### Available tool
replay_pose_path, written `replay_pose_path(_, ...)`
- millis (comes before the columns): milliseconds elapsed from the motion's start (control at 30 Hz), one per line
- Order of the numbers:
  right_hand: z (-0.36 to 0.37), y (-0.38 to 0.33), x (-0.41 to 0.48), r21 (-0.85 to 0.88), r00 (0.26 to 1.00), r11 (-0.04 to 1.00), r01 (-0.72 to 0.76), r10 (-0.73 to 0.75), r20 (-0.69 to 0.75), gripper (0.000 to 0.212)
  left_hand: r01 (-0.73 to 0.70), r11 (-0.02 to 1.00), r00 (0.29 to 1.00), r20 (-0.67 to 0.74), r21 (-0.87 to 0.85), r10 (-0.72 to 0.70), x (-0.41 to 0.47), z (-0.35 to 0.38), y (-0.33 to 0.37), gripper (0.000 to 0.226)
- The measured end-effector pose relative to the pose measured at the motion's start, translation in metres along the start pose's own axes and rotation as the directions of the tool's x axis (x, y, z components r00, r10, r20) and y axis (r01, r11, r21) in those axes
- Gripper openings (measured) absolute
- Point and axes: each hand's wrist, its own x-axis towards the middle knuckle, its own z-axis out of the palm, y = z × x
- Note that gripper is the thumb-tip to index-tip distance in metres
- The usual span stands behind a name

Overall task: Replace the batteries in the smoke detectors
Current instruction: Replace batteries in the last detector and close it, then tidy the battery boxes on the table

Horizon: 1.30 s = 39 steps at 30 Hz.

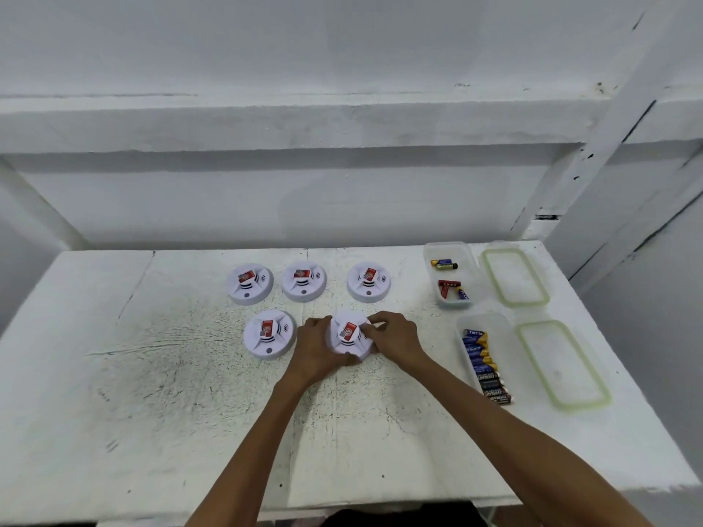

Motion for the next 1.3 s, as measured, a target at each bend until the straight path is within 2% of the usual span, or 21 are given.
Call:
replay_pose_path(100,-0.002,-0.001,0.001,-0.051,0.999,0.999,0.010,-0.011,-0.030,0.022,-0.026,0.999,0.999,-0.030,0.042,0.028,-0.003,0.000,0.008,0.067)
replay_pose_path(200,-0.004,0.000,0.003,-0.064,0.999,0.998,-0.003,0.005,0.032,0.022,-0.002,0.999,0.999,-0.041,0.048,0.004,-0.006,0.002,0.009,0.065)
replay_pose_path(300,-0.007,0.005,0.001,-0.059,0.999,0.998,-0.019,0.020,0.027,0.021,0.023,0.998,0.999,-0.044,0.051,-0.020,-0.009,0.003,0.011,0.084)
replay_pose_path(400,-0.015,0.004,0.000,-0.080,0.999,0.996,0.029,-0.031,-0.021,0.022,-0.007,0.989,0.994,-0.104,0.145,0.023,-0.011,0.005,0.021,0.107)
replay_pose_path(433,-0.019,0.002,0.001,-0.067,0.999,0.997,0.042,-0.044,-0.030,0.022,-0.022,0.988,0.990,-0.132,0.153,0.043,-0.010,0.006,0.025,0.106)
replay_pose_path(567,-0.042,-0.003,0.001,0.027,0.995,0.997,0.072,-0.070,-0.074,0.018,-0.135,0.990,0.973,-0.182,0.044,0.141,-0.003,0.013,0.049,0.076)
replay_pose_path(833,-0.108,0.018,0.000,-0.001,0.946,0.996,0.093,-0.089,-0.310,0.015,-0.257,0.962,0.966,-0.054,-0.092,0.253,0.026,0.038,0.092,0.040)
replay_pose_path(1000,-0.147,0.042,-0.003,-0.043,0.912,0.999,0.018,-0.034,-0.410,0.016,-0.244,0.960,0.964,0.076,-0.140,0.256,0.044,0.064,0.110,0.028)
replay_pose_path(1167,-0.168,0.082,-0.019,-0.019,0.881,0.994,-0.106,0.085,-0.465,0.019,-0.261,0.954,0.933,0.213,-0.149,0.289,0.046,0.098,0.131,0.028)
replay_pose_path(1300,-0.175,0.108,-0.030,-0.069,0.854,0.982,-0.179,0.120,-0.507,0.017,-0.258,0.951,0.925,0.242,-0.169,0.294,0.046,0.115,0.139,0.031)
